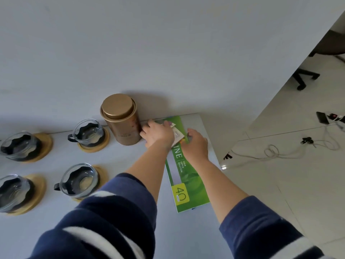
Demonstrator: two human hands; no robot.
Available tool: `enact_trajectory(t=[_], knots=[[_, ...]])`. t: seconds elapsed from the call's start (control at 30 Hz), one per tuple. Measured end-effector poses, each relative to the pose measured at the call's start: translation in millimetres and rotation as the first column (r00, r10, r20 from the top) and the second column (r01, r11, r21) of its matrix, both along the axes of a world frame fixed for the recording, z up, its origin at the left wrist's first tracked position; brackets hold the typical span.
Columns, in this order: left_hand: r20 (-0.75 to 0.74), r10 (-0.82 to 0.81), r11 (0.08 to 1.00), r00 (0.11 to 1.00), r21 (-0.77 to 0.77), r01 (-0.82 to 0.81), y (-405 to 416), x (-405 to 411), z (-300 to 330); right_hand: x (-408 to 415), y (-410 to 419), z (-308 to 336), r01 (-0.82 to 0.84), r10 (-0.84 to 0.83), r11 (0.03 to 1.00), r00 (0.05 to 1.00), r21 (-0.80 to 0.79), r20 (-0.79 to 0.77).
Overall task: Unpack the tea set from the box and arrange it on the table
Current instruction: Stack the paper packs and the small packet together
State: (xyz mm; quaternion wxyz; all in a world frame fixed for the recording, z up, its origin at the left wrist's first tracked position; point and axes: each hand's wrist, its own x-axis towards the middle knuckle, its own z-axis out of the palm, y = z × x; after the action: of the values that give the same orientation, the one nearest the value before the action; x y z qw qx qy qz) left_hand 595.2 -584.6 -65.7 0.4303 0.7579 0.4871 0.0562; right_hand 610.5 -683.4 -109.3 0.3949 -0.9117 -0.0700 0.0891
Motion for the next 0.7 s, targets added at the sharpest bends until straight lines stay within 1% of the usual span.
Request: enact_trajectory(t=[0.07,0.13,0.17,0.23,0.37,0.47,0.53,0.63,0.7], knots=[[-0.085,0.090,0.994,0.992,-0.058,-0.095,-13.7,-5.3,2.4,1.9,2.0,1.5,0.013,-0.015,0.993,1.000,-0.121,-0.013],[-0.113,0.149,0.967,0.982,-0.191,-0.169,-19.0,-9.4,4.8,4.7,4.7,1.1,0.025,-0.035,0.985,0.998,-0.171,-0.060],[-0.098,0.164,0.953,0.982,-0.240,-0.183,-19.5,-10.5,4.8,5.3,6.0,1.7,0.010,-0.023,0.985,0.997,-0.170,-0.076],[-0.062,0.163,0.945,0.985,-0.276,-0.174,-17.7,-10.2,4.1,4.9,7.7,6.0,-0.030,0.017,0.989,0.996,-0.143,-0.090],[0.077,0.082,0.963,0.994,-0.263,-0.060,-8.3,-22.7,-4.5,-5.7,9.6,15.1,-0.131,0.119,0.981,0.989,-0.143,-0.088],[0.137,0.056,0.962,0.989,-0.274,-0.016,-3.8,-33.6,-3.9,-17.4,13.8,17.9,-0.175,0.169,0.975,0.984,-0.140,-0.052],[0.196,0.096,0.941,0.976,-0.339,-0.024,-3.5,-38.0,-2.6,-22.8,13.2,21.6,-0.167,0.157,0.978,0.984,-0.125,-0.084],[0.275,0.221,0.885,0.936,-0.460,-0.073,-4.5,-44.0,0.1,-21.0,12.4,25.4,-0.136,0.119,0.988,0.974,-0.075,-0.193],[0.315,0.267,0.848,0.911,-0.526,-0.067,-4.1,-48.6,-2.4,-19.5,16.7,28.3,-0.144,0.130,0.988,0.972,-0.056,-0.195]])
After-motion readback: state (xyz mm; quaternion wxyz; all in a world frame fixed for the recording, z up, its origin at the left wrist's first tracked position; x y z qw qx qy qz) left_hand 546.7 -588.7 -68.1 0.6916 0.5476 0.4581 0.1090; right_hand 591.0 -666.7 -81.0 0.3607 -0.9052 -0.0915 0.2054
